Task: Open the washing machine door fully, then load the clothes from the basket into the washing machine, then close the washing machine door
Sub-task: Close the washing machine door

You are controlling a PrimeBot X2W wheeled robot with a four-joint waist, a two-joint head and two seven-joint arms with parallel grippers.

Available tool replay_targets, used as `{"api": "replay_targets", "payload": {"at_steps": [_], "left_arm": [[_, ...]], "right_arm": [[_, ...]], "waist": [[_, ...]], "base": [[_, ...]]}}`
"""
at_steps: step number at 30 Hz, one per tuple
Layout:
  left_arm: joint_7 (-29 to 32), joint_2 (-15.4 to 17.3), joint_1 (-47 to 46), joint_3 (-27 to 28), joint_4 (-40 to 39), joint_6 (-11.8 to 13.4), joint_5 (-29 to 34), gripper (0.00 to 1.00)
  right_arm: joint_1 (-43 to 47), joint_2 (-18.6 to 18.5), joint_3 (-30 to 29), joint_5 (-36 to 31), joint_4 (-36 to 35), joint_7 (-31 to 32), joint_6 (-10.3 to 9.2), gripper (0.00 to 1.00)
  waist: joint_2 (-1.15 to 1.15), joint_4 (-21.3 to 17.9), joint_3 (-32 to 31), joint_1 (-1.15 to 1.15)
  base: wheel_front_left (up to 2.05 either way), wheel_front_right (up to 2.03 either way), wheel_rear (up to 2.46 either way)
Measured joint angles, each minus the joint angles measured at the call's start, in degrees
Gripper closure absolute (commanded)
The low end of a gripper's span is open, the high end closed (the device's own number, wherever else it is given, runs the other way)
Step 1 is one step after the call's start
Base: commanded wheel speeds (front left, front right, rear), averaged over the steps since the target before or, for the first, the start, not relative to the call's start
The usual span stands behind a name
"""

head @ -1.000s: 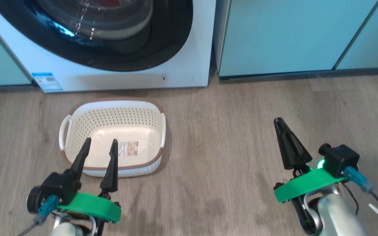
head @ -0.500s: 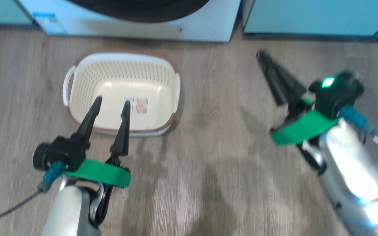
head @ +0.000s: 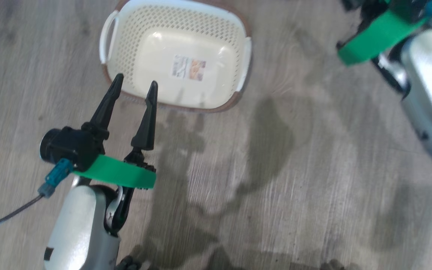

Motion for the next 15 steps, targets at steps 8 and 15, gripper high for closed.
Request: {"api": "replay_targets", "payload": {"at_steps": [8, 15], "left_arm": [[0.0, -0.14, -2.05, -0.62, -0.56, 1.04, -1.2, 0.0], [0.0, -0.2, -2.31, -1.43, -0.57, 1.05, -1.82, 0.0]], "right_arm": [[-11.23, -1.08, 2.13, 0.59, 12.61, 0.02, 0.0, 1.0], [-16.73, -0.62, 0.4, -1.16, 23.34, 0.52, 0.0, 1.0]], "waist": [[0.0, 4.25, 3.65, 0.0], [0.0, 6.36, 4.75, 0.0]], "base": [[0.0, 0.0, 0.0], [0.0, 0.0, 0.0]]}}
